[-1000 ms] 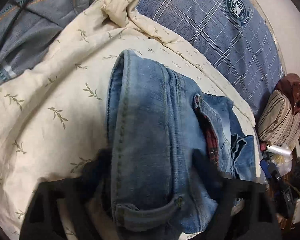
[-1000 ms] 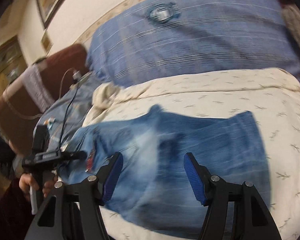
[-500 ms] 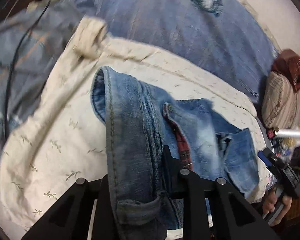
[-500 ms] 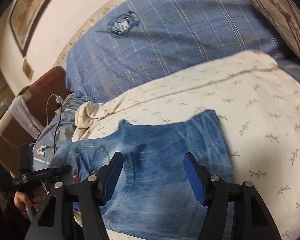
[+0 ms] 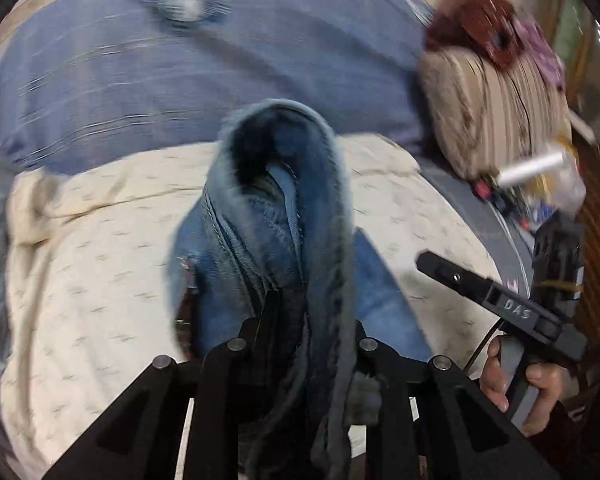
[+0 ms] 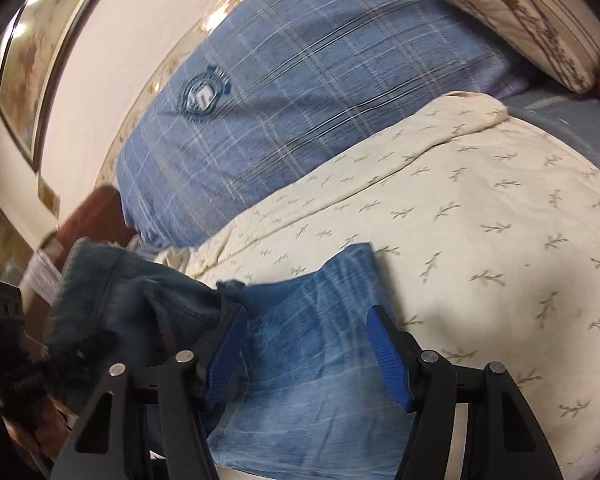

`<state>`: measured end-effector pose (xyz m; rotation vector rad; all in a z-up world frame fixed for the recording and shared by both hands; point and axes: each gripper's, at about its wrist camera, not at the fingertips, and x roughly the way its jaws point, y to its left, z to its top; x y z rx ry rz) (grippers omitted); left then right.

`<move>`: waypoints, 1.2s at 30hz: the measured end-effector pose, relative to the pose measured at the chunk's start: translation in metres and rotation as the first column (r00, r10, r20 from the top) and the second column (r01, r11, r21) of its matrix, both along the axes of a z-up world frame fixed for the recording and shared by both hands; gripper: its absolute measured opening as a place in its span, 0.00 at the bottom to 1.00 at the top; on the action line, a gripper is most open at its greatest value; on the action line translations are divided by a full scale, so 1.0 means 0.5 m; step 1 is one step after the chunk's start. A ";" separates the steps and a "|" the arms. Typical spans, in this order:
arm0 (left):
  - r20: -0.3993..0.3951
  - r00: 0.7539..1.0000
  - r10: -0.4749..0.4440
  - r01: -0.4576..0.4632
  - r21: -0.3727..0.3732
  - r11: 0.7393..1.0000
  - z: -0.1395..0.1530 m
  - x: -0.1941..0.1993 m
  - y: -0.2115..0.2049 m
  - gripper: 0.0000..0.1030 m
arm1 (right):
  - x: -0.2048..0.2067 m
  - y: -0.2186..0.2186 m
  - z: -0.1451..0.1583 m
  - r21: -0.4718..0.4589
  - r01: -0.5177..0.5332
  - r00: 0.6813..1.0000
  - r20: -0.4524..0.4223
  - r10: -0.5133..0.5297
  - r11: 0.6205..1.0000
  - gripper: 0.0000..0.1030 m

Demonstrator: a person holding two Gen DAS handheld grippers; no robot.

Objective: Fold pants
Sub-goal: 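Fold the held leg end over the jeans with the left tool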

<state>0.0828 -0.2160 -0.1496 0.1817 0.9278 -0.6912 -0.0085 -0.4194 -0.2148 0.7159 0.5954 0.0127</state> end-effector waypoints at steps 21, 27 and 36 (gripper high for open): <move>0.065 0.998 -0.004 0.015 -0.168 0.986 0.085 -0.021 0.052 0.74 | 0.006 -0.035 -0.006 0.197 -0.093 0.993 0.092 0.076 0.976 0.64; -0.025 0.994 0.103 -0.103 0.004 0.995 -0.066 -0.013 0.117 0.74 | 0.030 -0.036 -0.016 0.273 -0.157 0.984 0.127 0.126 0.949 0.64; -0.011 1.000 0.015 -0.014 0.035 0.999 -0.143 -0.058 0.073 0.74 | 0.167 0.012 -0.062 0.321 -0.290 0.951 -0.011 0.310 0.901 0.22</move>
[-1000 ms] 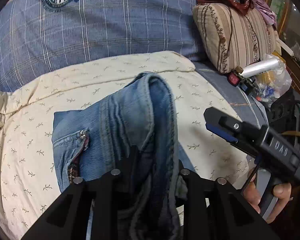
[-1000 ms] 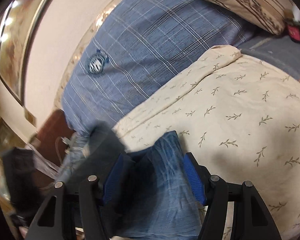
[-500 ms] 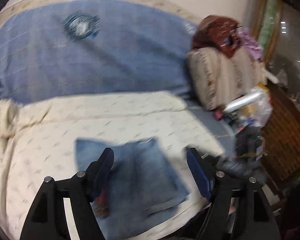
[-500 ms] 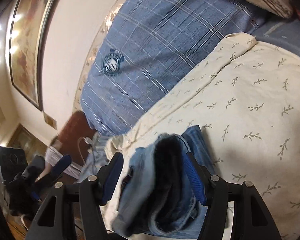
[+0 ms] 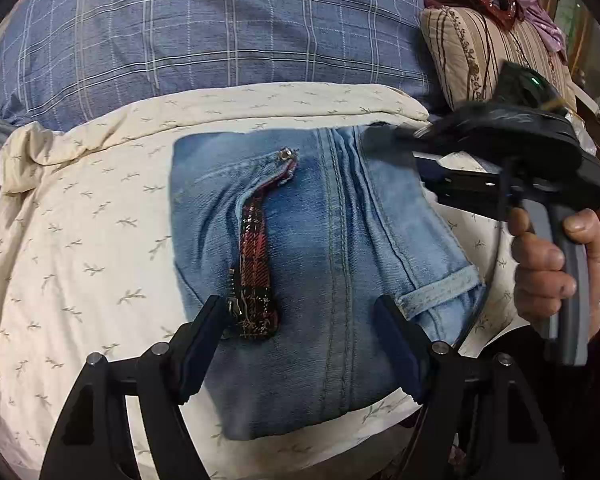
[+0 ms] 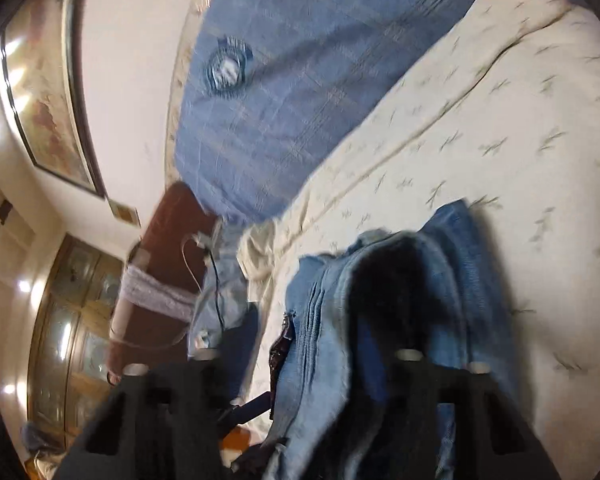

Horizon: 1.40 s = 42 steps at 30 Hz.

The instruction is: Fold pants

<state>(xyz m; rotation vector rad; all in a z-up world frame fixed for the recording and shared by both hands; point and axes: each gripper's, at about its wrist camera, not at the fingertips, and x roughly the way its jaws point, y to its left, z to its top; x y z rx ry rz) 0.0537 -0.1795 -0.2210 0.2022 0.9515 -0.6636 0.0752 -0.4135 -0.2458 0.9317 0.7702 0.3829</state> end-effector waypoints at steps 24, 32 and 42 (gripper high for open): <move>0.169 0.985 -0.039 0.046 -0.037 0.998 0.064 -0.065 0.040 0.81 | -0.048 -0.061 0.029 -0.221 0.111 0.993 -0.006 -0.115 0.969 0.29; 0.086 0.988 0.124 -0.128 0.047 0.991 -0.007 -0.028 0.090 0.81 | -0.127 0.075 0.089 -0.350 -0.024 0.991 0.114 0.068 0.937 0.29; 0.030 0.982 0.186 -0.187 0.036 0.982 -0.065 0.004 0.078 0.98 | -0.119 0.052 -0.041 -0.272 -0.064 0.984 -0.180 0.014 0.960 0.25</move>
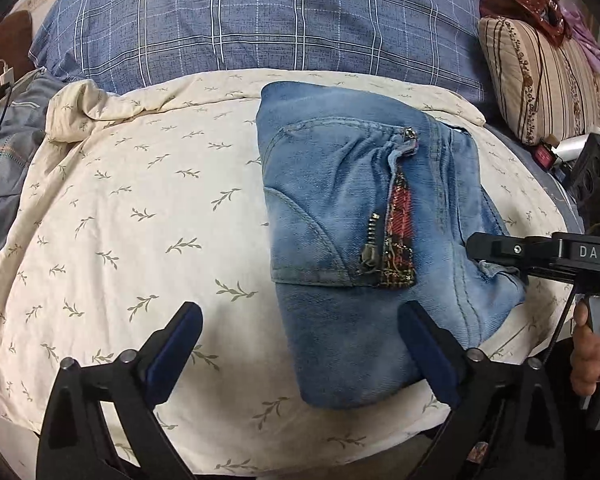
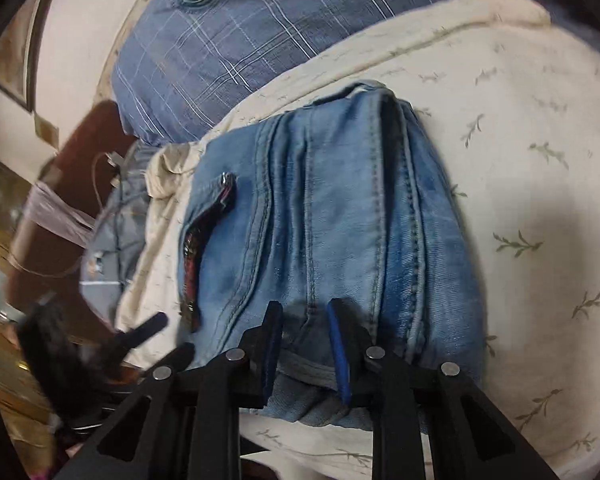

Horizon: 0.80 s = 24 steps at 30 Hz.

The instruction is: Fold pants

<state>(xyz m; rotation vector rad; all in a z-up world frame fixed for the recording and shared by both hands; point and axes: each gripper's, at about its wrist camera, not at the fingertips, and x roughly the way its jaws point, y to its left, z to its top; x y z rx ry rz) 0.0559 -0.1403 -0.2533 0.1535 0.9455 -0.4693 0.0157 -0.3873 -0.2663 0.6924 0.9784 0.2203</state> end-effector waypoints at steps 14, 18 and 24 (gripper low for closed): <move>0.014 1.000 0.008 -0.008 0.004 1.000 -0.002 -0.001 0.001 1.00 | -0.005 -0.010 -0.013 0.017 -0.037 0.998 0.045 0.037 0.999 0.25; 0.020 1.000 0.022 -0.022 0.019 1.000 -0.001 -0.006 -0.001 1.00 | -0.003 -0.009 -0.014 0.021 -0.039 0.998 0.047 0.038 0.999 0.25; 0.062 0.996 0.069 -0.073 0.075 0.994 0.007 -0.025 -0.015 1.00 | -0.003 -0.005 -0.012 0.007 -0.042 0.998 0.054 0.042 0.999 0.25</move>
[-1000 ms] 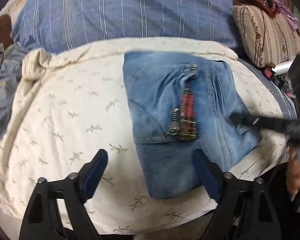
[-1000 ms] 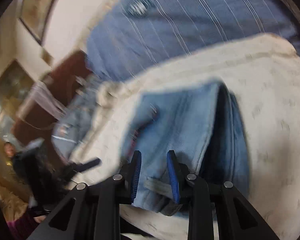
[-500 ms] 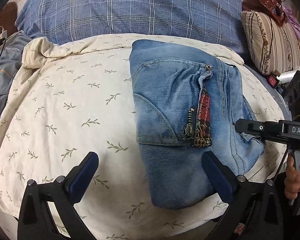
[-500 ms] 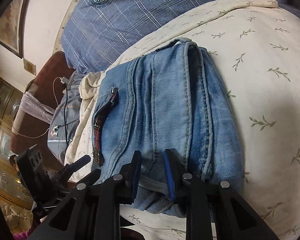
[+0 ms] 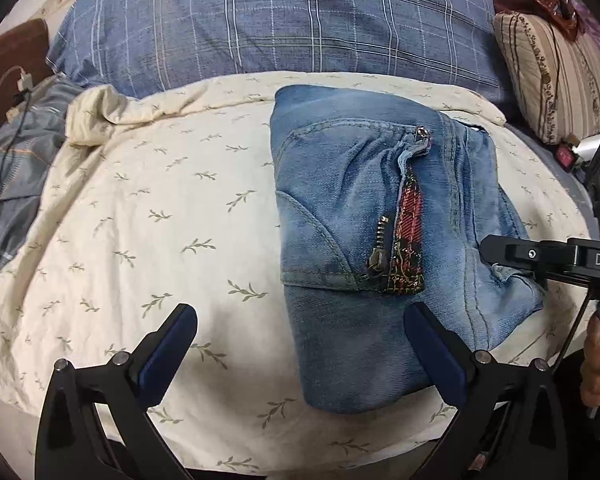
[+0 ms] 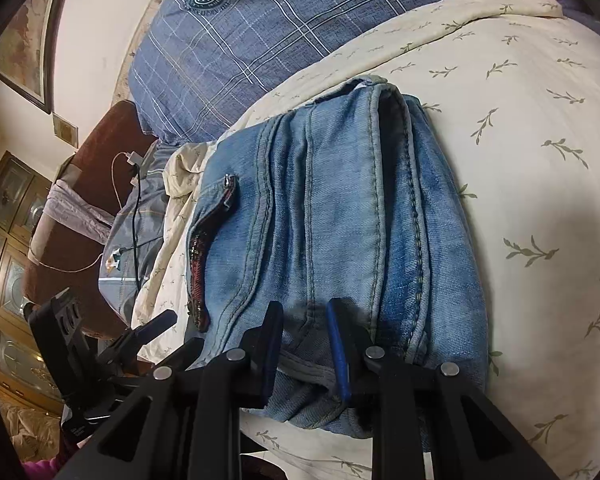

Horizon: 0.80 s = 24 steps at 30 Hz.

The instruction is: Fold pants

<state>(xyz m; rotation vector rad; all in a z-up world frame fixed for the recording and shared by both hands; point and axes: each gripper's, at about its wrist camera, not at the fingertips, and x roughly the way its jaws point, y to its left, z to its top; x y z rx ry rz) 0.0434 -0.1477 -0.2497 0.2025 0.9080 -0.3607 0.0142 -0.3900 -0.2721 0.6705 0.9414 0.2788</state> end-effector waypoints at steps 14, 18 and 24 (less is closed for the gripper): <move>0.096 0.994 -0.046 0.040 0.063 0.997 0.103 -0.006 0.026 1.00 | -0.015 0.027 0.036 -0.101 -0.016 0.999 0.050 0.021 0.995 0.27; 0.124 0.992 -0.019 0.016 0.028 0.999 0.150 0.047 0.036 1.00 | -0.029 0.019 0.083 -0.080 0.025 0.984 0.178 -0.010 0.996 0.27; 0.083 0.996 -0.012 0.006 0.072 0.997 0.101 0.155 -0.009 1.00 | 0.013 0.007 0.119 -0.112 0.128 0.961 0.257 -0.096 0.985 0.27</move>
